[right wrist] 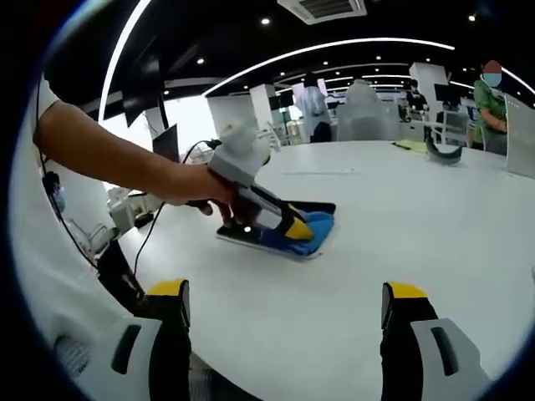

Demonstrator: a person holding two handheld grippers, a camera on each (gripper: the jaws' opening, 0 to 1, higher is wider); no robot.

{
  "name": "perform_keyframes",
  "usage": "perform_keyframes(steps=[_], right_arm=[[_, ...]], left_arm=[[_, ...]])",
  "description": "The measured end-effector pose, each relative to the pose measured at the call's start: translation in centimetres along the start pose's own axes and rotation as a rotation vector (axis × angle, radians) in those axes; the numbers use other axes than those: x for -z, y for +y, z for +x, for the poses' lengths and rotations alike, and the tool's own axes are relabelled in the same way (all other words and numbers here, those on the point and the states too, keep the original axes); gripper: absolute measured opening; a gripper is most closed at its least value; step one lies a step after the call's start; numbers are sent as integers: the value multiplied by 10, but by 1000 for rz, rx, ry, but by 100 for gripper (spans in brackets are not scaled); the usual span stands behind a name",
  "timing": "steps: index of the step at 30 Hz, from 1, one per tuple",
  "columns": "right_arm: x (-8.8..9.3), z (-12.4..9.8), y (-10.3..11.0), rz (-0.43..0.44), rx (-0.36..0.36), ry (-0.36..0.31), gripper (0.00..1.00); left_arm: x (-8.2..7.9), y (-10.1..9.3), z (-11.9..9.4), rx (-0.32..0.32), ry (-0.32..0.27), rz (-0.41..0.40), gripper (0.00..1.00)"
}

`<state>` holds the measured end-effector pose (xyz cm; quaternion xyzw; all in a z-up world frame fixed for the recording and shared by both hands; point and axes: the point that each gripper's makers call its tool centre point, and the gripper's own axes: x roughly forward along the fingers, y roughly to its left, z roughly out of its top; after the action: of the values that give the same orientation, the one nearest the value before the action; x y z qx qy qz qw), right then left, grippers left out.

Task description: Wipe the mirror surface with the cleaning cloth until all visible marks leave the cleaned area.

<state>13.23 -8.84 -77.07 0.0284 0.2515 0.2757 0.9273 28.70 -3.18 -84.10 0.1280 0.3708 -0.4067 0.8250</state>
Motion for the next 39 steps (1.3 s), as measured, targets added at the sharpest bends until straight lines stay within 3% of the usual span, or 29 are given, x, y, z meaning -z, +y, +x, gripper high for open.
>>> perform_keyframes(steps=[8,16,39], right_arm=[[1,1,0,-2,-6,8,95],[2,3,2,-7,-17,22,95],[10,1,-1,21,-14,33,95]], left_arm=[[0,2,1,-44,-19,23,23],[-3,9,3,-62,-28,-35,19],[-12,25,9,-81,-28,-84,16]])
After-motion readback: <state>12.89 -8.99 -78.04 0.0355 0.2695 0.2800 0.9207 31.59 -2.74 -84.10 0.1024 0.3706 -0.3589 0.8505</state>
